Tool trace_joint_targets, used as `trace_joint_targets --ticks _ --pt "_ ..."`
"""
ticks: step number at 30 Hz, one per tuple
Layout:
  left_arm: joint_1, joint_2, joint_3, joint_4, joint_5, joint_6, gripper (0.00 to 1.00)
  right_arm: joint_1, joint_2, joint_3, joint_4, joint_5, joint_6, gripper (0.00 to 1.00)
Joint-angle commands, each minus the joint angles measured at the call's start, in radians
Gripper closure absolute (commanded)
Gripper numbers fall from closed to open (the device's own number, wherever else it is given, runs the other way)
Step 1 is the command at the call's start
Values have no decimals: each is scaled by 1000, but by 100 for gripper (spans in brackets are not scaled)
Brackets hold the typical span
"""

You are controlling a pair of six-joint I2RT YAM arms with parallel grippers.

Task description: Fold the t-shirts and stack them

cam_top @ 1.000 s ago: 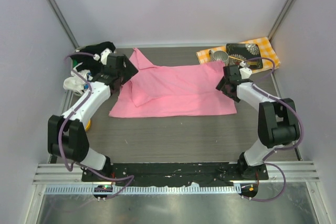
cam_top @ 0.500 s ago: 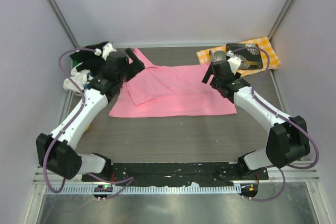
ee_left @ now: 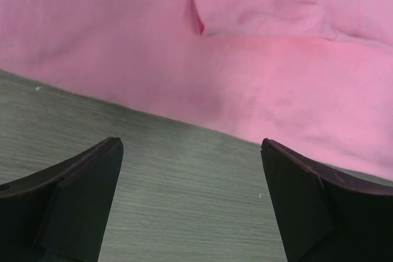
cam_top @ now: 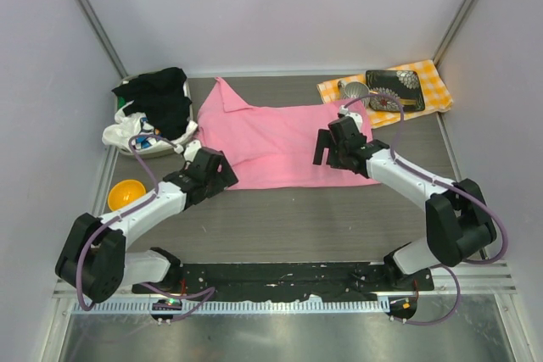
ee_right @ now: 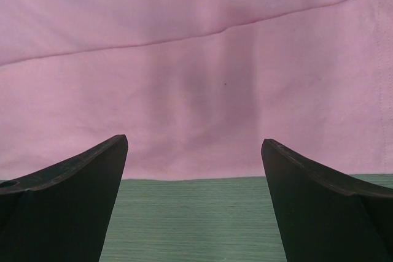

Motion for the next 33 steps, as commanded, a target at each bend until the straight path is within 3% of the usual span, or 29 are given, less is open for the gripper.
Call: trace_joint_targets --ticks 1,15,23,28,33 --pt "-5 -29 -9 203 -58 5 0 5 9 -32 79 -23 -21 3" --pt "-5 100 64 288 -75 65 1 5 65 -90 150 40 -22 4" --pt "-6 212 -3 420 -60 65 1 5 115 -124 188 56 1 4" --pt "-14 180 -71 418 -68 42 1 5 115 -148 164 59 19 4" --pt "-49 88 -138 317 -95 5 2 11 92 -220 141 39 87 4"
